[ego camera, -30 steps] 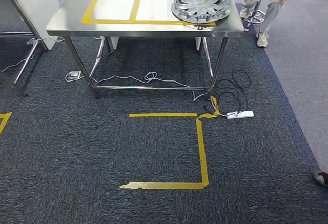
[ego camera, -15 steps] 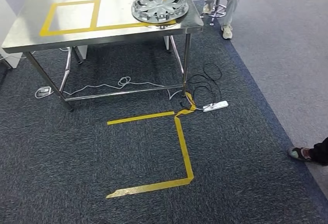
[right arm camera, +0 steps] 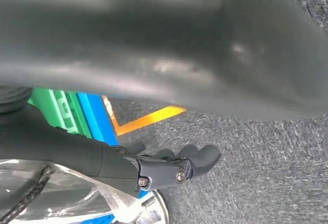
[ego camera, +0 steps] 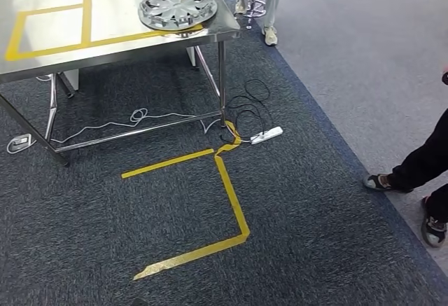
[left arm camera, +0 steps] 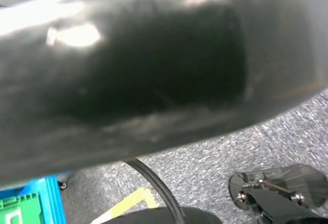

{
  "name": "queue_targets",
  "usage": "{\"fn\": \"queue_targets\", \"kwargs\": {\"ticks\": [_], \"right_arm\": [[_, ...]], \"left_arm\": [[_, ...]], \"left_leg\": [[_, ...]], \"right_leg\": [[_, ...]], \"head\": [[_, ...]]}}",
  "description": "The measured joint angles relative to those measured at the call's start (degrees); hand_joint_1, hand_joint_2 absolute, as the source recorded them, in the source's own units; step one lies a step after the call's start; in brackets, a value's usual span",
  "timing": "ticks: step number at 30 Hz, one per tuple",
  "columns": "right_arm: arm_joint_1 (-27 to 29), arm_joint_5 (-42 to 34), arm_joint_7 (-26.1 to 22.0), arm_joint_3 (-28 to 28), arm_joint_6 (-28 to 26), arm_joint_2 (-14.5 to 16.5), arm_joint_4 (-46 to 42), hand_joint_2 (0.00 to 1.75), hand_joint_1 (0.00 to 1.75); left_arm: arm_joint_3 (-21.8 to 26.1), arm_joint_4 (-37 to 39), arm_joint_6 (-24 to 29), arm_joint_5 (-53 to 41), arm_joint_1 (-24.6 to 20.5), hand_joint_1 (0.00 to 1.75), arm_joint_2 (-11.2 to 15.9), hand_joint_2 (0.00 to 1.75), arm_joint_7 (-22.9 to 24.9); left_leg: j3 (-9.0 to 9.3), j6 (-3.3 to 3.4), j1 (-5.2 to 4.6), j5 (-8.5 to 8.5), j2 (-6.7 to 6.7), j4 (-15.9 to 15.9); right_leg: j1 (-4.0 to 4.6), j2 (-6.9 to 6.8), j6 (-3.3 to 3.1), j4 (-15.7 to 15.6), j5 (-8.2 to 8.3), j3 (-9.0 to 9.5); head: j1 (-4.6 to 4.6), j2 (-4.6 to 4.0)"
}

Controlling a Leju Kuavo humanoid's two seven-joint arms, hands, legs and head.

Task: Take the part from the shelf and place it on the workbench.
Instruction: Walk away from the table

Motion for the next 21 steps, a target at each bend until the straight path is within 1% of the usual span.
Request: {"fn": "queue_targets", "kwargs": {"ticks": [1,2,3,4,5,6,7,8,9,10,11,12,13,14,15,16,17,19,20,21], "right_arm": [[-0.1,0.0,0.1,0.0,0.0,0.0,0.0,0.00,0.00],[-0.1,0.0,0.1,0.0,-0.1,0.0,0.1,0.00,0.00],[0.0,0.1,0.2,0.0,-0.1,0.0,0.1,0.00,0.00],[0.0,0.1,0.2,0.0,-0.1,0.0,0.1,0.00,0.00],[0.1,0.1,0.2,0.0,-0.2,0.0,0.2,0.00,0.00],[0.0,0.1,0.2,0.0,-0.2,-0.1,0.2,0.00,0.00],[0.0,0.1,0.2,0.0,-0.3,-0.1,0.2,0.00,0.00],[-0.1,0.1,0.2,0.0,-0.4,-0.1,0.3,0.00,0.00],[-0.1,0.1,0.2,0.0,-0.4,-0.2,0.3,0.00,0.00],[-0.1,0.1,0.2,0.0,-0.5,-0.2,0.3,0.00,0.00],[-0.1,0.1,0.3,0.0,-0.5,-0.2,0.3,0.00,0.00],[-0.1,0.1,0.3,0.0,-0.5,-0.2,0.3,0.00,0.00],[-0.1,0.1,0.3,0.0,-0.5,-0.2,0.4,0.00,0.00],[-0.1,0.2,0.3,0.0,-0.5,-0.2,0.4,0.00,0.00],[-0.2,0.2,0.3,0.0,-0.5,-0.2,0.5,0.00,0.00],[-0.2,0.2,0.3,0.0,-0.5,-0.2,0.5,0.00,0.00],[-0.2,0.2,0.3,0.0,-0.5,-0.2,0.6,0.00,0.00],[0.0,0.3,0.3,0.0,-0.6,-0.3,0.6,0.00,0.00],[0.1,0.3,0.3,0.0,-0.6,-0.4,0.6,0.00,0.00],[0.0,0.3,0.3,0.0,-0.6,-0.5,0.6,0.00,0.00]], "left_arm": [[0.0,0.0,0.0,0.0,-0.1,0.00,0.0,0.00,0.0],[0.0,0.0,0.0,0.0,-0.1,0.00,0.0,0.00,0.0],[0.0,0.0,0.0,0.0,-0.2,0.00,-0.1,0.00,-0.1],[0.0,0.0,0.0,0.0,-0.2,0.00,-0.1,0.00,-0.1],[0.0,0.0,0.1,0.0,-0.2,0.00,-0.1,0.00,-0.1],[0.0,0.0,0.1,0.0,-0.2,0.00,-0.1,0.00,-0.1],[0.1,0.0,0.1,0.0,-0.1,0.00,-0.1,0.00,-0.1],[0.2,0.0,0.1,0.0,-0.1,0.00,-0.1,0.00,-0.1],[0.2,0.0,0.1,0.0,0.0,0.00,0.0,0.00,-0.1],[0.3,0.0,0.1,0.0,0.1,0.00,0.0,0.00,-0.1],[0.4,0.0,0.1,0.0,0.2,0.00,0.0,0.00,-0.1],[0.4,0.0,0.1,0.0,0.2,0.00,0.0,0.00,-0.1],[0.4,0.0,0.1,0.0,0.2,0.00,0.0,0.00,-0.1],[0.4,0.0,0.1,0.0,0.2,0.00,0.0,0.00,-0.2],[0.5,0.0,0.1,0.0,0.2,0.00,0.0,0.00,-0.2],[0.5,0.0,0.0,0.0,0.1,0.00,0.1,0.00,-0.3],[0.6,0.0,0.0,0.0,0.1,0.00,0.1,0.00,-0.3],[0.7,0.0,0.0,0.0,-0.1,0.00,0.1,0.00,-0.4],[0.7,0.0,0.0,0.0,-0.1,0.00,0.1,0.00,-0.4],[0.7,0.0,0.0,0.0,-0.1,0.00,0.1,0.00,-0.4]], "left_leg": [[0.02,-0.32,-0.11,-0.09,0.29,0.2],[0.07,-0.64,-0.19,-0.11,0.52,0.3],[0.16,-0.95,-0.13,-0.07,0.74,0.2],[0.19,-1.29,-0.02,-0.24,0.61,0.4],[0.00,-1.64,0.08,-0.96,-0.04,1.0],[-0.59,-1.95,0.18,-2.35,-0.97,2.7],[-1.73,-2.19,0.29,-4.33,-2.07,5.7],[-3.29,-2.34,0.33,-6.48,-2.90,9.6],[-4.88,-2.44,0.37,-8.15,-3.29,13.6],[-6.00,-2.47,0.38,-8.87,-3.45,16.3],[-6.30,-2.43,0.38,-8.39,-3.52,17.0],[-5.60,-2.29,0.38,-6.81,-3.61,15.3],[-4.09,-2.05,0.38,-4.52,-3.93,11.7],[-2.39,-1.73,0.36,-2.54,-4.70,7.7],[-0.96,-1.44,0.37,-1.18,-5.44,4.2],[-0.16,-1.21,0.33,-0.56,-6.05,1.9],[0.06,-1.05,0.26,-0.60,-6.38,1.1],[-0.04,-0.65,0.28,-0.40,-5.87,0.6],[-0.01,-0.31,0.36,-0.18,-5.51,0.3],[0.02,0.06,0.45,0.05,-5.09,0.0]], "right_leg": [[0.10,-0.32,-0.42,-1.6,0.40,0.82],[0.24,-0.21,-0.88,-1.9,0.37,0.82],[0.27,0.21,-1.33,-2.0,0.53,0.67],[0.20,0.45,-1.72,-2.0,0.68,0.67],[0.11,0.75,-2.11,-2.2,0.86,0.78],[-0.02,1.05,-2.50,-2.3,1.11,0.90],[-0.10,1.37,-2.80,-2.3,1.32,0.98],[-0.06,1.76,-2.98,-2.3,1.45,0.85],[-0.01,2.19,-3.10,-2.2,1.53,0.76],[0.04,2.69,-3.14,-2.2,1.55,0.70],[0.07,3.21,-3.14,-2.1,1.55,0.67],[0.08,3.76,-3.12,-2.0,1.54,0.69],[0.09,4.31,-3.08,-1.9,1.52,0.72],[0.10,4.80,-2.97,-1.8,1.49,0.70],[0.15,5.29,-2.73,-1.7,1.46,0.57],[0.16,5.67,-2.40,-1.6,1.49,0.32],[0.11,6.00,-1.97,-1.5,1.58,0.03],[-0.06,6.39,-1.12,-1.5,1.73,-0.55],[-0.06,5.93,-0.83,-1.1,1.37,-0.91],[-0.02,5.14,-0.63,0.4,0.39,-1.71]], "head": [[-0.06,0.00],[-0.11,0.01],[-0.15,0.01],[-0.15,0.01],[-0.20,0.01],[-0.27,0.01],[-0.34,0.01],[-0.40,0.00],[-0.40,0.00],[-0.39,0.01],[-0.40,0.01],[-0.40,0.01],[-0.40,0.01],[-0.39,0.01],[-0.37,0.00],[-0.35,0.00],[-0.34,0.00],[-0.35,0.00],[-0.30,0.00],[-0.17,0.00]]}}
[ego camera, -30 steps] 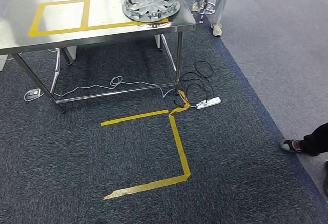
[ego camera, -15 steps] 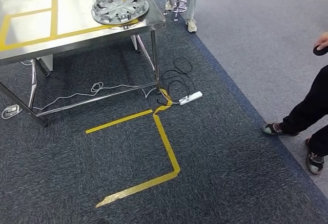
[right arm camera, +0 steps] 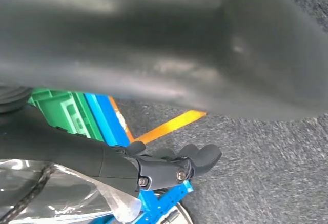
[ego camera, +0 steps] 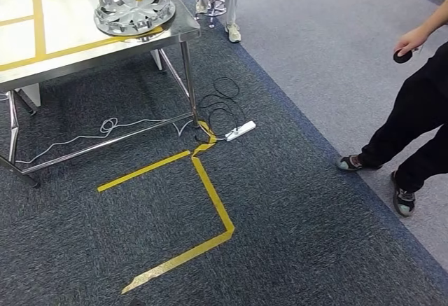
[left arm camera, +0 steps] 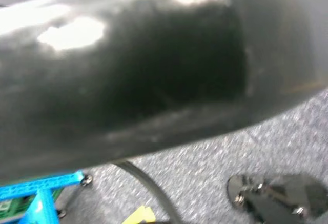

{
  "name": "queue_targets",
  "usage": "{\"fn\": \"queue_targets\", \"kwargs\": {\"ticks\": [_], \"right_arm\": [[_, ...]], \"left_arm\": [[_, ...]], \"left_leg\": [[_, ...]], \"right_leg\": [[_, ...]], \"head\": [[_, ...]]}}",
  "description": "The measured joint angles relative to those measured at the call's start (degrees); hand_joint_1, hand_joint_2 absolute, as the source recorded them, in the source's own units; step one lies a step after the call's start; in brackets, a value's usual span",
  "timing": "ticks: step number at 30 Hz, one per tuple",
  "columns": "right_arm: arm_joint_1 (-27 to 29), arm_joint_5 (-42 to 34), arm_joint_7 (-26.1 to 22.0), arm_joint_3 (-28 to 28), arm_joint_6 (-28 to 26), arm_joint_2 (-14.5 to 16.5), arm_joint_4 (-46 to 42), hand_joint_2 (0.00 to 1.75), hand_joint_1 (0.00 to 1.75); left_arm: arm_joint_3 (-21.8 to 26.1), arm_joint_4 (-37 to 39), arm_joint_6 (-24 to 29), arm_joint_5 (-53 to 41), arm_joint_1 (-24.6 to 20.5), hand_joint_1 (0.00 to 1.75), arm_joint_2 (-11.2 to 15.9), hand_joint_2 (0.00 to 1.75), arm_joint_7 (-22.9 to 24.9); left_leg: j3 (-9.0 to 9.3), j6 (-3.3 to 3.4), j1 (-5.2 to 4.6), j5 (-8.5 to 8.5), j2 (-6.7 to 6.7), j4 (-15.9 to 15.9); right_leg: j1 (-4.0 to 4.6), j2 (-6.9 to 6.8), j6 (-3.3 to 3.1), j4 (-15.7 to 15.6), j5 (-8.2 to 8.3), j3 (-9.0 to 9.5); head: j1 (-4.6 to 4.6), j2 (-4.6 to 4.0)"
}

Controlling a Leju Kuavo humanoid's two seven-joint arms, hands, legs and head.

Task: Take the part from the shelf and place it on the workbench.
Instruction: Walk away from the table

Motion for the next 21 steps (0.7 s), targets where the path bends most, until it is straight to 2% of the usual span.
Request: {"fn": "queue_targets", "kwargs": {"ticks": [1,3,4,5,6,8,9,10,11,13,15,16,18,19,20,21], "right_arm": [[-0.1,0.0,0.0,0.0,0.0,-0.1,0.0,0.00,0.00],[-0.2,0.1,0.0,0.0,-0.1,-0.1,0.1,0.00,0.00],[-0.2,0.1,0.1,0.0,-0.1,-0.1,0.1,0.00,0.00],[-0.2,0.1,0.2,0.0,-0.1,-0.2,0.2,0.00,0.00],[-0.1,0.1,0.3,0.0,-0.1,-0.2,0.2,0.00,0.00],[0.0,0.1,0.4,0.0,-0.1,-0.4,0.2,0.00,0.00],[-0.1,0.1,0.3,0.0,-0.1,-0.4,0.2,0.00,0.00],[-0.2,0.2,0.3,0.0,-0.1,-0.5,0.2,0.00,0.00],[-0.3,0.2,0.3,0.0,-0.1,-0.5,0.2,0.00,0.00],[-0.2,0.2,0.4,0.0,-0.1,-0.5,0.2,0.00,0.00],[-0.1,0.1,0.4,0.0,-0.1,-0.5,0.2,0.00,0.00],[-0.2,0.1,0.4,0.0,-0.1,-0.5,0.2,0.00,0.00],[-0.2,0.0,0.4,0.0,-0.1,-0.5,0.2,0.00,0.00],[-0.2,0.0,0.4,0.0,-0.1,-0.5,0.2,0.00,0.00],[-0.2,0.0,0.3,0.0,-0.1,-0.5,0.2,0.00,0.00],[-0.2,0.0,0.3,0.0,0.0,-0.5,0.3,0.00,0.00]], "left_arm": [[0.0,0.0,0.0,0.0,0.0,0.00,0.0,0.00,0.0],[0.1,0.0,0.0,0.0,0.1,0.00,0.0,0.00,0.0],[0.1,0.0,-0.1,0.0,0.2,0.00,0.0,0.00,0.0],[0.1,0.0,-0.1,0.0,0.2,0.00,0.0,0.00,0.0],[0.1,0.0,-0.1,0.0,0.2,0.00,0.0,0.00,0.0],[0.1,0.0,-0.1,0.0,0.2,0.00,-0.1,0.00,0.0],[0.1,0.0,-0.1,-0.1,0.1,0.00,-0.1,0.00,0.0],[0.1,0.0,-0.1,-0.1,0.1,0.00,-0.1,0.00,0.0],[0.1,0.0,-0.1,-0.1,0.1,0.00,-0.1,0.00,0.0],[0.1,0.0,-0.1,-0.1,0.1,0.00,-0.1,0.00,0.0],[0.1,0.0,-0.1,-0.1,0.1,0.00,-0.1,0.00,0.0],[0.1,0.0,-0.1,-0.1,0.1,0.00,-0.1,0.00,0.0],[0.2,0.0,-0.1,-0.1,0.2,0.00,-0.1,0.00,0.0],[0.2,0.0,-0.1,-0.1,0.2,0.00,-0.1,0.00,0.0],[0.2,0.0,-0.1,-0.1,0.3,0.00,-0.1,0.00,0.0],[0.2,0.0,-0.1,-0.1,0.4,0.00,-0.1,0.00,0.0]], "left_leg": [[-0.01,0.29,0.07,0.18,0.48,-0.2],[-0.20,0.50,-0.09,0.26,1.43,-0.2],[-0.27,0.51,-0.15,0.26,1.92,-0.2],[-0.30,0.50,-0.18,0.26,2.36,-0.1],[-0.32,0.49,-0.18,0.26,2.72,-0.1],[-0.27,0.28,-0.20,0.18,3.26,0.1],[-0.25,0.01,-0.33,0.08,3.48,0.2],[-0.24,-0.29,-0.47,0.02,3.69,0.4],[-0.23,-0.60,-0.59,-0.01,3.89,0.5],[-0.18,-1.20,-0.59,-0.02,4.22,0.5],[-0.62,-1.81,-0.40,-1.40,3.64,1.9],[-1.48,-2.05,-0.32,-3.05,3.05,4.2],[-4.46,-2.29,-0.20,-7.26,1.98,11.7],[-5.84,-2.32,-0.17,-8.63,1.78,15.1],[-6.54,-2.28,-0.17,-8.96,1.68,17.0],[-6.25,-2.14,-0.18,-8.05,1.61,16.6]], "right_leg": [[0.03,-1.01,0.14,2.7,-1.61,-1.33],[0.05,-2.46,0.40,10.6,-5.44,-4.98],[0.04,-2.68,0.51,13.7,-6.49,-6.33],[0.03,-2.79,0.58,14.9,-6.49,-6.72],[0.02,-2.92,0.59,13.6,-5.38,-5.89],[0.01,-3.94,0.44,5.6,-1.85,-1.52],[0.07,-4.52,0.21,1.7,-0.62,0.53],[0.16,-4.96,-0.08,-0.9,0.00,1.87],[0.28,-5.15,-0.38,-1.9,0.03,2.32],[0.42,-4.68,-1.09,-2.0,0.15,2.19],[0.31,-4.29,-1.84,-2.2,0.50,2.38],[0.22,-4.08,-2.18,-2.3,0.71,2.47],[0.31,-3.56,-2.53,-2.2,0.92,2.33],[0.40,-3.22,-2.58,-2.2,0.95,2.24],[0.49,-2.87,-2.60,-2.2,0.96,2.21],[0.56,-2.46,-2.60,-2.1,0.96,2.23]], "head": [[0.12,0.01],[0.30,0.01],[0.29,0.01],[0.30,0.01],[0.31,0.01],[0.32,0.01],[0.30,0.01],[0.21,0.00],[0.15,0.00],[0.06,-0.01],[-0.02,0.00],[-0.08,0.00],[-0.17,0.00],[-0.16,0.01],[-0.16,0.01],[-0.16,0.01]]}}
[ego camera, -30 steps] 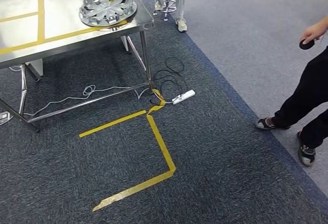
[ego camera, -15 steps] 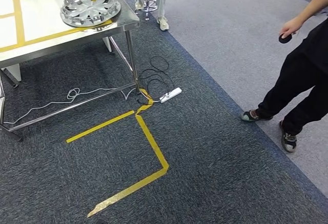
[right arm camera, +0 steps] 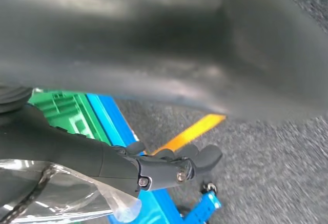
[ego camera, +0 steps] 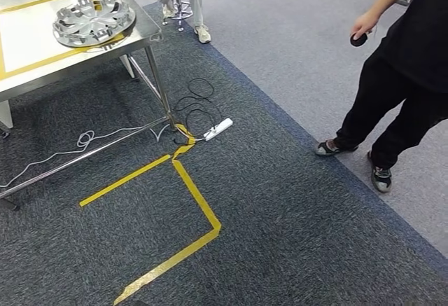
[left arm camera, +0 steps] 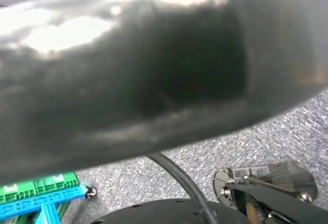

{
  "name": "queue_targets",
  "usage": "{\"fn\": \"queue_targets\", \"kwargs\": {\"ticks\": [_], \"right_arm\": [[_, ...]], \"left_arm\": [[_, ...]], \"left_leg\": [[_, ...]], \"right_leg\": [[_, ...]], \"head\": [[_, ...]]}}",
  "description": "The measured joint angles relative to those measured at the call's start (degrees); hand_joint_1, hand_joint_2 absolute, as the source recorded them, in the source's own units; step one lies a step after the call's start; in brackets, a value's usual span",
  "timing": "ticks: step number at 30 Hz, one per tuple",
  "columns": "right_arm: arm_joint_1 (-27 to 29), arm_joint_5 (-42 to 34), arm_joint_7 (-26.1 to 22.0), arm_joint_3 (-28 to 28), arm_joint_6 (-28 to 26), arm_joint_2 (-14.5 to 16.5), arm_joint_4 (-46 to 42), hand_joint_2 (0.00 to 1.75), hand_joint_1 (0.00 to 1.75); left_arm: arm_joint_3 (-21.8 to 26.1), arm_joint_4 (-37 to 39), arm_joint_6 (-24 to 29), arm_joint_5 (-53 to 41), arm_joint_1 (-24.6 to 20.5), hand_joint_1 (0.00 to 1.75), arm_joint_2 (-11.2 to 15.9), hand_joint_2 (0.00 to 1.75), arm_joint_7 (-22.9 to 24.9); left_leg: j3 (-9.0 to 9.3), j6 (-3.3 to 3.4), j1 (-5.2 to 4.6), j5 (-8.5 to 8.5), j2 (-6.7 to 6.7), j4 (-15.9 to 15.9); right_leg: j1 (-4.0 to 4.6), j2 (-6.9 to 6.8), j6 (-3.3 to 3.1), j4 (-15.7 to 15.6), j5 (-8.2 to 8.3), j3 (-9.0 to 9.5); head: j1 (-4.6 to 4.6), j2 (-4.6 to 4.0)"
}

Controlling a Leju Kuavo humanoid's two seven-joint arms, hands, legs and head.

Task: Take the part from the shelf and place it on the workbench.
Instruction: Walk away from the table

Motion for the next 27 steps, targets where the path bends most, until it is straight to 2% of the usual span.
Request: {"fn": "queue_targets", "kwargs": {"ticks": [1,3,4,5,7,9,10,11,13,14,15,16,18,19,20,23,24,25,27], "right_arm": [[0.0,0.0,0.0,0.0,0.0,0.0,0.0,0.00,0.00],[-0.1,0.0,0.0,0.0,0.0,0.0,0.2,0.00,0.00],[-0.1,0.0,0.0,0.0,0.0,0.1,0.2,0.00,0.00],[-0.1,0.0,0.0,0.0,0.0,0.1,0.3,0.00,0.00],[0.0,0.0,-0.1,0.0,0.0,0.1,0.3,0.00,0.00],[0.1,0.0,-0.1,0.0,0.0,0.0,0.3,0.00,0.00],[0.0,0.0,-0.1,0.0,0.0,-0.1,0.4,0.00,0.00],[0.0,0.0,-0.1,0.0,0.0,-0.1,0.4,0.00,0.00],[-0.1,0.0,-0.1,0.0,0.1,-0.1,0.4,0.00,0.00],[0.0,0.0,-0.1,0.0,0.1,-0.1,0.4,0.00,0.00],[0.1,0.0,-0.1,0.0,0.1,-0.1,0.4,0.00,0.00],[0.1,0.0,-0.1,0.0,0.0,-0.1,0.4,0.00,0.00],[0.1,0.0,-0.1,0.0,0.0,-0.1,0.4,0.00,0.00],[0.0,-0.1,-0.1,0.0,0.0,-0.1,0.4,0.00,0.00],[-0.1,-0.1,-0.1,0.0,0.0,-0.1,0.4,0.00,0.00],[0.0,-0.2,0.0,0.0,0.0,-0.1,0.4,0.00,0.00],[0.1,-0.2,0.0,0.0,0.0,-0.1,0.4,0.00,0.00],[0.1,-0.2,0.0,0.0,0.0,-0.1,0.4,0.00,0.00],[0.0,-0.3,0.0,0.0,0.0,-0.1,0.4,0.00,0.00]], "left_arm": [[0.0,0.0,0.0,0.0,0.0,0.00,0.0,0.00,0.0],[0.0,0.0,0.0,0.0,0.0,0.00,0.1,0.00,0.0],[0.0,0.0,0.0,0.0,0.0,0.00,0.1,0.00,0.0],[0.1,0.0,0.0,0.0,-0.1,0.00,0.2,0.00,0.0],[0.1,0.0,0.0,0.0,-0.1,0.00,0.1,0.00,0.0],[0.1,0.0,0.0,0.0,-0.1,0.00,0.1,0.00,0.0],[0.1,0.0,0.1,-0.1,-0.1,0.00,0.1,0.00,0.0],[0.1,0.0,0.1,-0.1,-0.1,0.00,0.0,0.00,0.0],[0.2,0.0,0.1,-0.1,0.0,0.00,0.0,0.00,0.0],[0.2,0.0,0.1,-0.1,0.0,0.00,0.0,0.00,0.0],[0.3,0.0,0.1,-0.2,0.0,0.00,-0.1,0.00,0.0],[0.3,0.0,0.1,-0.2,0.0,0.00,-0.1,0.00,0.0],[0.3,0.0,0.1,-0.3,-0.1,0.00,-0.1,0.00,0.0],[0.3,0.0,0.1,-0.3,-0.1,0.00,-0.1,0.00,0.0],[0.4,0.0,0.1,-0.4,-0.1,0.00,-0.1,0.00,0.0],[0.4,0.0,0.1,-0.4,-0.1,0.00,-0.1,0.00,0.0],[0.4,0.0,0.1,-0.4,-0.1,0.00,-0.1,0.00,0.0],[0.4,0.0,0.1,-0.4,-0.1,0.00,-0.1,0.00,0.0],[0.5,0.0,0.1,-0.4,-0.1,0.00,-0.1,0.00,0.0]], "left_leg": [[1.28,0.24,-0.02,1.90,-0.14,-2.7],[4.82,1.03,-0.10,5.96,-1.29,-10.6],[6.04,1.34,-0.17,6.95,-1.91,-13.5],[6.60,1.56,-0.26,7.27,-2.42,-15.1],[6.62,1.76,-0.34,7.15,-2.41,-15.9],[6.74,2.16,-0.10,7.58,-1.80,-16.6],[6.81,2.39,0.04,7.80,-1.43,-16.9],[6.85,2.53,0.07,7.93,-1.01,-17.1],[6.77,2.64,-0.03,7.96,-0.22,-17.1],[6.76,2.64,-0.07,7.95,0.18,-17.0],[6.75,2.63,-0.08,7.93,0.52,-17.0],[6.77,2.58,-0.06,7.90,0.80,-16.9],[6.82,2.24,-0.17,7.69,1.30,-16.6],[6.80,1.96,-0.31,7.55,1.49,-16.4],[6.78,1.66,-0.47,7.45,1.71,-16.3],[6.77,0.79,-0.49,7.31,2.15,-16.0],[6.56,0.46,-0.39,6.66,1.85,-15.4],[5.97,0.18,-0.30,5.38,1.37,-13.8],[3.18,-0.12,-0.18,1.35,0.37,-7.0]], "right_leg": [[0.07,0.43,0.00,0.0,0.00,0.08],[0.20,1.18,0.11,0.1,-0.02,0.11],[0.21,1.52,0.32,0.3,0.02,-0.10],[0.16,1.80,0.60,0.4,0.10,-0.39],[0.04,2.32,1.36,0.3,0.37,-0.86],[0.00,1.98,1.95,1.2,-0.35,-1.50],[-0.01,1.44,2.19,3.0,-1.56,-2.41],[-0.12,0.73,2.40,6.1,-3.32,-3.92],[-0.28,-0.14,2.85,13.9,-6.70,-7.51],[-0.33,-0.28,3.02,16.3,-7.29,-8.63],[-0.37,-0.37,3.13,16.6,-6.77,-8.69],[-0.39,-0.55,3.17,14.5,-5.26,-7.59],[-0.33,-1.72,3.09,6.3,-1.75,-3.29],[-0.27,-2.23,2.81,2.9,-0.75,-1.48],[-0.20,-2.58,2.51,1.0,-0.37,-0.47],[-0.06,-2.02,1.40,0.5,-0.27,-0.56],[-0.09,-1.77,1.03,0.4,-0.12,-0.57],[-0.18,-1.52,0.65,0.3,0.07,-0.58],[-0.18,-0.92,0.11,0.3,0.37,-0.69]], "head": [[0.00,0.00],[0.04,-0.01],[0.03,-0.01],[0.05,-0.01],[0.03,0.00],[0.17,0.00],[0.37,0.00],[0.52,0.00],[0.74,-0.01],[0.73,0.00],[0.75,-0.01],[0.74,-0.01],[0.77,-0.01],[0.75,-0.01],[0.68,0.00],[0.54,0.00],[0.53,0.00],[0.47,0.01],[0.35,0.00]]}}
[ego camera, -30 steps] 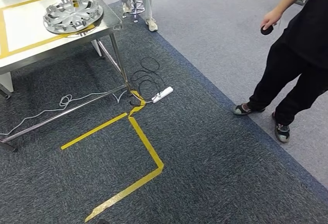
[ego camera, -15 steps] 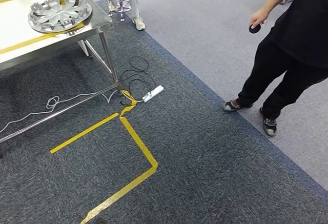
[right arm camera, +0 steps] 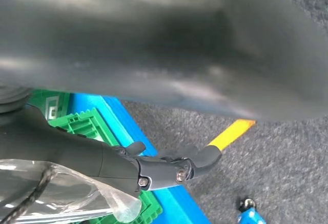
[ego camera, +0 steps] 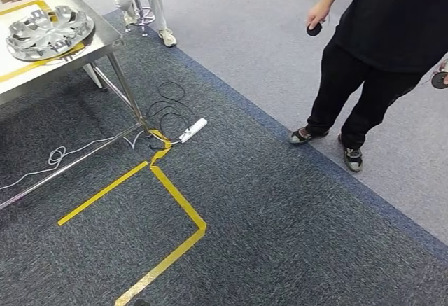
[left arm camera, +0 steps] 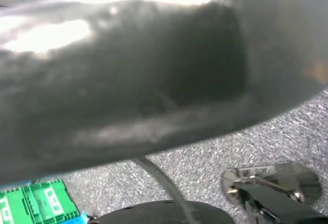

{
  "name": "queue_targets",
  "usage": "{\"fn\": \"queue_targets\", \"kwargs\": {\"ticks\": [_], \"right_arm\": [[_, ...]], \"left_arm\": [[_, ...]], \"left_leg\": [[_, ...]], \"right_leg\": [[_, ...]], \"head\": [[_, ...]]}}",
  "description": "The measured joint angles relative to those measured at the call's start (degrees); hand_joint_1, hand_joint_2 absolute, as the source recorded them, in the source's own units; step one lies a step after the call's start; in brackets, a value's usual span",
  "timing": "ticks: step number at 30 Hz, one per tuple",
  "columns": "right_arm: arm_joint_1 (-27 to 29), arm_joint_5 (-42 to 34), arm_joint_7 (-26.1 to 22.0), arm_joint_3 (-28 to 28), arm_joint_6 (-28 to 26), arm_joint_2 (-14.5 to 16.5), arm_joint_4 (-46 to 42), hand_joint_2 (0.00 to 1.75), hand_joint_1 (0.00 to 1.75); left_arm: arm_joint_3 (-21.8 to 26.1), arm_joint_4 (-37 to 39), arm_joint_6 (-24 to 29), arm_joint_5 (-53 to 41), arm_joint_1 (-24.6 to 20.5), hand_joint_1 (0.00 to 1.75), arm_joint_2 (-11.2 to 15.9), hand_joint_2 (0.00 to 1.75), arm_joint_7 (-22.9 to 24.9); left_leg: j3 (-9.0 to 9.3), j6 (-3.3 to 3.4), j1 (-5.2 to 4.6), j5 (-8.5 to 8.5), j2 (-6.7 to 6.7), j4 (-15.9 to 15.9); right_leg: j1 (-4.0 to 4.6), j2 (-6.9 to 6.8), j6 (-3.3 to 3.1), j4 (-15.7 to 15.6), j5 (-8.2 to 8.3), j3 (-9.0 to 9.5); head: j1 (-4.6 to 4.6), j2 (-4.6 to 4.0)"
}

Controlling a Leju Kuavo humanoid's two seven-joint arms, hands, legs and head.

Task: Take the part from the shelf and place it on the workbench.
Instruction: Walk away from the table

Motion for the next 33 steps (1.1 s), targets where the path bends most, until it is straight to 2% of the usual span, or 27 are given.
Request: {"fn": "queue_targets", "kwargs": {"ticks": [1,2,3,4,6,7,8,9,11,13,14,16,17,18,19,21,23,24,26,28,29,31,32,33], "right_arm": [[0.0,0.0,0.0,0.0,0.0,0.0,0.0,0.00,0.00],[0.0,0.0,0.0,0.0,0.0,0.0,0.0,0.00,0.00],[0.1,0.0,0.0,0.0,0.0,0.0,0.0,0.00,0.00],[0.1,-0.1,0.0,0.0,0.0,0.0,0.0,0.00,0.00],[0.1,-0.1,0.0,0.0,0.0,0.0,0.0,0.00,0.00],[0.0,-0.1,0.0,0.0,0.0,0.1,0.0,0.00,0.00],[0.0,-0.1,0.0,0.0,0.0,0.1,0.0,0.00,0.00],[0.0,-0.1,0.0,0.0,0.0,0.1,0.0,0.00,0.00],[0.1,-0.1,0.0,0.0,0.0,0.1,0.0,0.00,0.00],[0.2,0.0,0.0,0.0,0.0,0.1,0.1,0.00,0.00],[0.2,0.0,0.0,0.0,0.0,0.1,0.1,0.00,0.00],[0.0,0.2,0.0,0.0,0.0,0.1,0.1,0.00,0.00],[0.0,0.2,0.0,0.0,0.0,0.1,0.1,0.00,0.00],[0.1,0.3,0.0,0.0,0.0,0.1,0.1,0.00,0.00],[0.1,0.3,0.1,0.0,0.0,0.1,0.1,0.00,0.00],[0.2,0.3,0.1,0.0,0.0,0.0,0.1,0.00,0.00],[0.0,0.4,0.0,0.0,0.0,0.0,0.1,0.00,0.00],[0.0,0.5,0.0,0.1,0.0,0.0,0.1,0.00,0.00],[0.1,0.5,0.0,0.1,0.0,0.0,0.1,0.00,0.00],[0.2,0.6,0.1,0.0,0.0,0.0,0.2,0.00,0.00],[0.2,0.6,0.1,0.0,0.0,-0.1,0.2,0.00,0.00],[0.1,0.6,0.2,0.1,0.0,-0.1,0.2,0.00,0.00],[0.1,0.7,0.2,0.1,0.0,-0.1,0.2,0.00,0.00],[0.1,0.7,0.2,0.1,0.0,-0.1,0.2,0.00,0.00]], "left_arm": [[0.0,0.0,0.0,0.0,0.0,0.00,0.0,0.00,0.0],[0.0,0.0,0.0,0.0,0.1,0.00,0.0,0.00,0.0],[0.0,0.0,0.0,0.0,0.1,0.00,0.0,0.00,0.0],[0.0,0.0,0.0,0.0,0.1,0.00,0.0,0.00,0.0],[0.0,0.0,0.0,0.0,0.1,0.00,0.0,0.00,0.0],[0.0,0.0,0.0,0.0,0.1,0.00,0.1,0.00,0.0],[0.0,0.0,0.0,0.0,0.1,0.00,0.1,0.00,0.0],[0.0,0.0,0.0,0.0,0.1,0.00,0.1,0.00,0.0],[0.0,0.0,0.0,0.0,0.0,0.00,0.1,0.00,0.0],[0.1,0.0,0.0,0.0,0.0,0.00,0.1,0.00,0.0],[0.1,0.0,0.0,0.0,0.0,0.00,0.1,0.00,0.0],[0.1,0.0,0.1,0.0,0.0,0.00,0.1,0.00,0.0],[0.1,0.0,0.1,0.0,0.1,0.00,0.1,0.00,0.0],[0.1,0.0,0.1,0.0,0.1,0.00,0.1,0.00,0.0],[0.1,0.0,0.1,0.0,0.1,0.00,0.0,0.00,0.0],[0.1,0.0,0.0,-0.1,0.0,0.00,0.0,0.00,0.0],[0.1,0.0,0.0,-0.1,0.0,0.00,0.0,0.00,0.0],[0.1,0.0,0.0,-0.1,0.0,0.00,0.0,0.00,0.0],[0.1,0.0,0.0,-0.1,0.0,0.00,0.0,0.00,0.0],[0.1,0.0,0.0,-0.1,-0.1,0.00,0.0,0.00,0.1],[0.1,0.0,0.0,-0.1,0.0,0.00,0.0,0.00,0.1],[0.2,0.0,0.0,-0.1,0.1,0.00,0.0,0.00,0.1],[0.2,0.0,0.0,-0.1,0.1,0.00,0.0,0.00,0.1],[0.2,0.0,0.0,-0.1,0.2,0.00,0.0,0.00,0.1]], "left_leg": [[-1.68,-0.01,0.02,-1.76,-0.19,4.0],[-2.90,0.04,0.03,-2.63,-0.28,6.9],[-3.24,0.16,0.02,-2.32,-0.34,7.8],[-2.57,0.37,0.00,-0.92,-0.44,6.4],[0.82,1.11,-0.08,3.29,-1.69,-1.0],[2.43,1.49,-0.10,4.74,-2.54,-4.7],[3.45,1.75,-0.13,5.46,-3.26,-7.2],[3.82,1.90,-0.18,5.51,-3.66,-8.3],[3.79,2.09,-0.15,5.64,-3.09,-9.0],[3.93,2.57,0.04,6.14,-2.20,-9.7],[3.97,2.78,0.15,6.35,-1.67,-10.0],[3.85,2.98,0.04,6.40,-0.59,-10.0],[3.79,2.98,-0.01,6.39,0.00,-10.0],[3.75,2.97,-0.03,6.37,0.55,-10.0],[3.75,2.92,-0.01,6.34,1.05,-9.9],[3.87,2.62,0.00,6.15,1.89,-9.7],[3.93,2.01,-0.31,5.78,2.60,-9.3],[3.96,1.72,-0.48,5.67,2.94,-9.2],[4.05,1.23,-0.50,5.60,3.56,-9.1],[3.71,0.60,-0.23,4.44,2.70,-7.9],[2.92,0.34,-0.12,2.95,1.78,-5.9],[-0.13,0.14,0.00,-1.05,0.08,1.4],[-1.72,0.15,0.02,-2.47,-0.18,5.0],[-2.76,0.19,0.03,-2.90,-0.30,7.3]], "right_leg": [[0.08,0.35,-0.14,0.0,0.08,-0.13],[0.18,0.76,-0.20,0.0,0.13,-0.21],[0.27,1.19,-0.22,0.1,0.14,-0.23],[0.35,1.67,-0.22,0.1,0.16,-0.21],[0.45,2.63,-0.12,0.2,0.20,-0.11],[0.54,3.11,0.01,0.3,0.23,-0.18],[0.55,3.51,0.25,0.3,0.33,-0.39],[0.51,3.86,0.56,0.4,0.46,-0.67],[0.37,4.42,1.29,0.3,0.73,-1.18],[0.34,3.38,1.92,1.9,-0.40,-2.22],[0.32,2.45,2.22,4.3,-1.88,-3.48],[0.11,0.99,2.84,11.9,-5.59,-7.06],[-0.02,0.75,3.11,15.2,-6.75,-8.55],[-0.17,0.62,3.34,16.6,-6.88,-9.11],[-0.29,0.43,3.50,15.7,-5.93,-8.48],[-0.48,-0.85,3.65,8.2,-2.44,-4.29],[-0.42,-2.47,3.14,1.7,-0.62,-0.67],[-0.32,-2.85,2.74,0.5,-0.54,-0.01],[-0.14,-2.08,1.85,0.4,-0.48,-0.10],[-0.19,-1.32,1.15,0.3,-0.21,-0.22],[-0.27,-0.92,0.80,0.2,-0.03,-0.17],[-0.25,0.00,0.35,0.2,0.17,-0.39],[-0.19,0.55,0.23,0.2,0.22,-0.47],[-0.13,1.16,0.18,0.3,0.24,-0.50]], "head": [[-0.02,0.00],[0.00,-0.01],[0.00,0.00],[0.00,0.01],[0.02,0.00],[0.03,0.00],[0.03,0.00],[0.06,0.00],[0.04,0.00],[0.24,-0.01],[0.40,-0.01],[0.62,-0.01],[0.61,-0.01],[0.61,-0.01],[0.62,-0.01],[0.64,-0.01],[0.54,-0.01],[0.40,-0.01],[0.17,-0.01],[0.07,-0.01],[-0.03,-0.01],[-0.19,-0.01],[-0.19,-0.01],[-0.18,-0.01]]}}
